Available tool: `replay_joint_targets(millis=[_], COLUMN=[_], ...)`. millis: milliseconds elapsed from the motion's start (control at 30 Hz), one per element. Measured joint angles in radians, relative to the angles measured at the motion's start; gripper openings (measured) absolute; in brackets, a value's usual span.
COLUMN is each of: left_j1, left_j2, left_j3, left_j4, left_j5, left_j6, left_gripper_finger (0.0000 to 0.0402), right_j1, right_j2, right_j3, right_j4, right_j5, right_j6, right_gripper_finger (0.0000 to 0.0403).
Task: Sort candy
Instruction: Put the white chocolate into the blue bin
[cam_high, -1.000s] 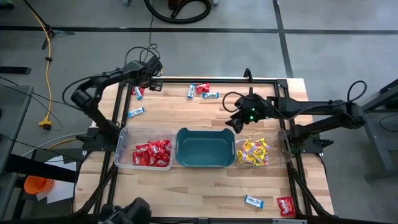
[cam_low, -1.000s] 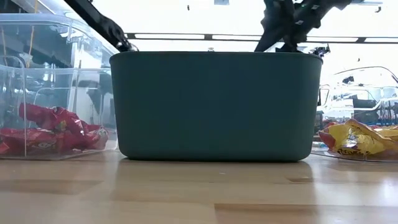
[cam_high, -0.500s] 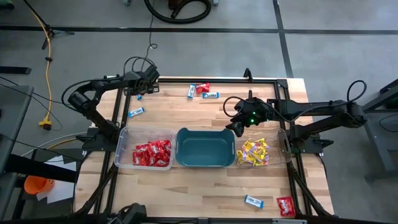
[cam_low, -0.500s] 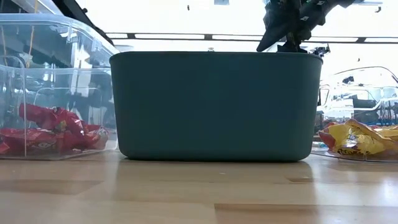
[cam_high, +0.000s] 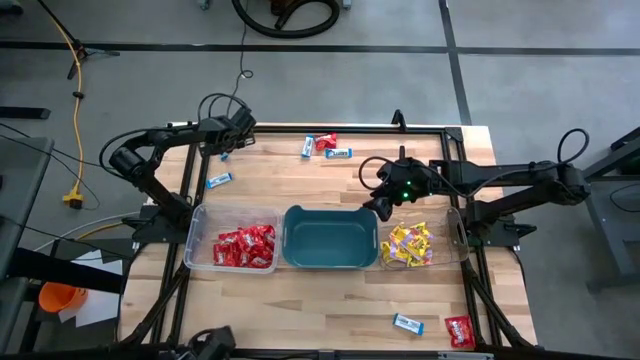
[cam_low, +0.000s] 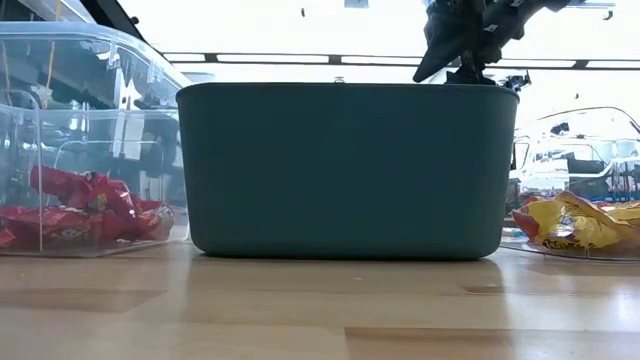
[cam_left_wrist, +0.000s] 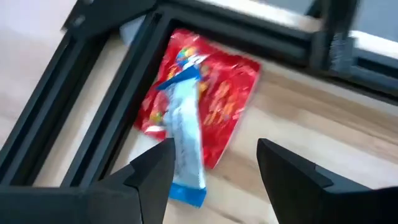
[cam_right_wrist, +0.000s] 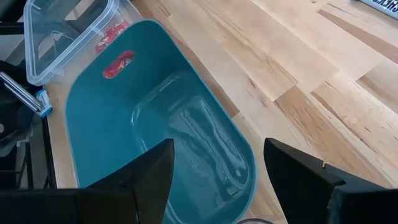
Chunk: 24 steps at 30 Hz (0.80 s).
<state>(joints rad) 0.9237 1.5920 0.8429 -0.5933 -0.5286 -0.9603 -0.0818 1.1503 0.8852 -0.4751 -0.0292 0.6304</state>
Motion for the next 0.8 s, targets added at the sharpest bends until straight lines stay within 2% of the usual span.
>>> replay_joint_targets(millis=[100, 233, 367, 800], left_j1=[-0.033, -0.102, -0.116, -0.064], left_j2=[-0.004, -0.009, -0.003, 0.112], left_j3=[0.000, 0.000, 0.000, 0.000], left_j4=[-0.078, -0.159, -0.126, -0.081], left_j5=[-0.008, -0.105, -0.188, -0.112], left_j6=[-0.125, -0.292, -0.278, -0.321], left_gripper_finger=[0.0207, 0.0204, 0.0204, 0.0204], right_j1=[0.000, 0.000, 0.000, 0.000], right_j2=[0.000, 0.000, 0.000, 0.001], right_j3=[0.000, 0.000, 0.000, 0.000], right_j4=[0.000, 0.000, -0.001, -0.022], right_j5=[0.004, 0.042, 0.046, 0.043], right_j6=[-0.001, -0.009, -0.012, -0.082], right_gripper_finger=[0.0243, 0.0243, 0.0243, 0.0243])
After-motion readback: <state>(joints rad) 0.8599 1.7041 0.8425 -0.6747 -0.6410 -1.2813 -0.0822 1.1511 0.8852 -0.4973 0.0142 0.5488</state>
